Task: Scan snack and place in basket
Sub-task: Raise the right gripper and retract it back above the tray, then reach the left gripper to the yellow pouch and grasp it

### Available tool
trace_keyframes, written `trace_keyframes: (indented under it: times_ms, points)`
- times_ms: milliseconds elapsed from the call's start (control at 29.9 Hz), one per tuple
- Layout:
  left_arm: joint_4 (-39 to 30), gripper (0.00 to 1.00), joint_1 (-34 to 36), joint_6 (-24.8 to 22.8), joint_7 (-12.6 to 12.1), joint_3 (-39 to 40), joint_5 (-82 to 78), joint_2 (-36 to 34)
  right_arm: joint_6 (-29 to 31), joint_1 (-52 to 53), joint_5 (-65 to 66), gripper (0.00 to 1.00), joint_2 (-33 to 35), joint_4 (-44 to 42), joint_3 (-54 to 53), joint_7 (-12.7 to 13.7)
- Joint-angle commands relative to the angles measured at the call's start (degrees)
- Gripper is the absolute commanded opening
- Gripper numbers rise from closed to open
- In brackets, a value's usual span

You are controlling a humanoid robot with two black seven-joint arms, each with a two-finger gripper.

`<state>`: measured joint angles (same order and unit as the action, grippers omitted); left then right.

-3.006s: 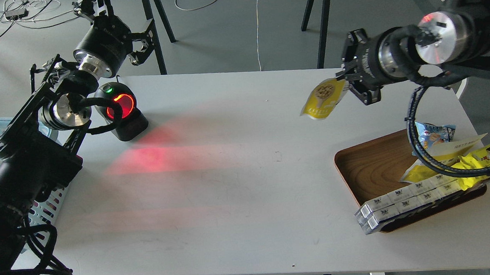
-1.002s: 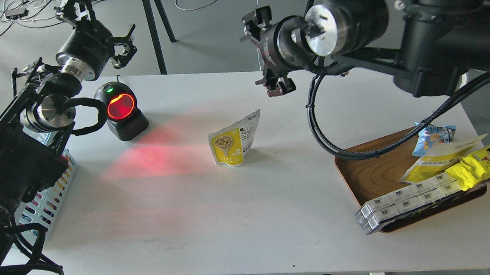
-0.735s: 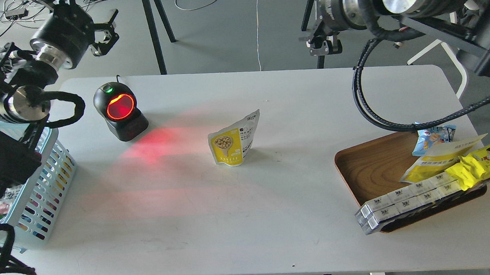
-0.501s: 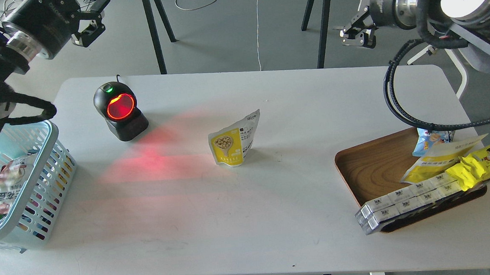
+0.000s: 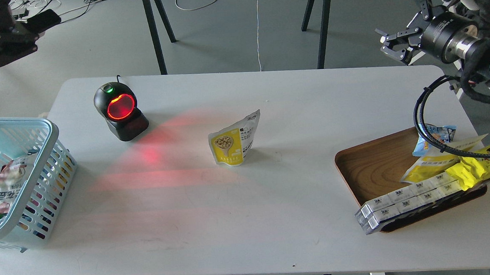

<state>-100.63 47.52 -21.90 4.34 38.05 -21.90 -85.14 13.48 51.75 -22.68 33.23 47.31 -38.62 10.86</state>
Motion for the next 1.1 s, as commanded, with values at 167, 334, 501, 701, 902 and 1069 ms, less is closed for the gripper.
trace_keyframes:
  times_ms: [167,334,501,701,902,1069]
  points:
    - [-0.53,1.0,11.97,-6.1,-0.12,0.62,-19.38,-5.65,0.84,-1.83,0.0,0.94,-0.8,-0.11,-1.2,-0.66]
    - [-0.53,1.0,15.41,-6.1,-0.47,0.62,-32.57,-0.91,0.75,-1.83,0.09,0.94,-1.5,0.07,-1.11,-0.66]
    - [-0.53,1.0,15.67,-6.1,-0.47,0.53,-42.86,4.01,0.67,-1.83,0.09,0.94,-1.59,0.24,-0.94,-0.66]
    - [-0.53,1.0,15.59,-6.1,-1.7,0.44,-53.49,11.56,0.58,-1.83,0.09,0.94,-1.59,0.24,-0.94,-0.66]
    - [-0.53,1.0,13.83,-6.1,-2.14,-1.4,-67.82,20.7,0.4,-1.83,0.27,0.94,-2.12,0.07,-0.85,-0.66]
    - [-0.53,1.0,13.39,-6.1,-2.76,-5.97,-76.44,25.98,0.4,-1.92,0.35,0.94,-2.99,-0.2,-0.67,-0.75]
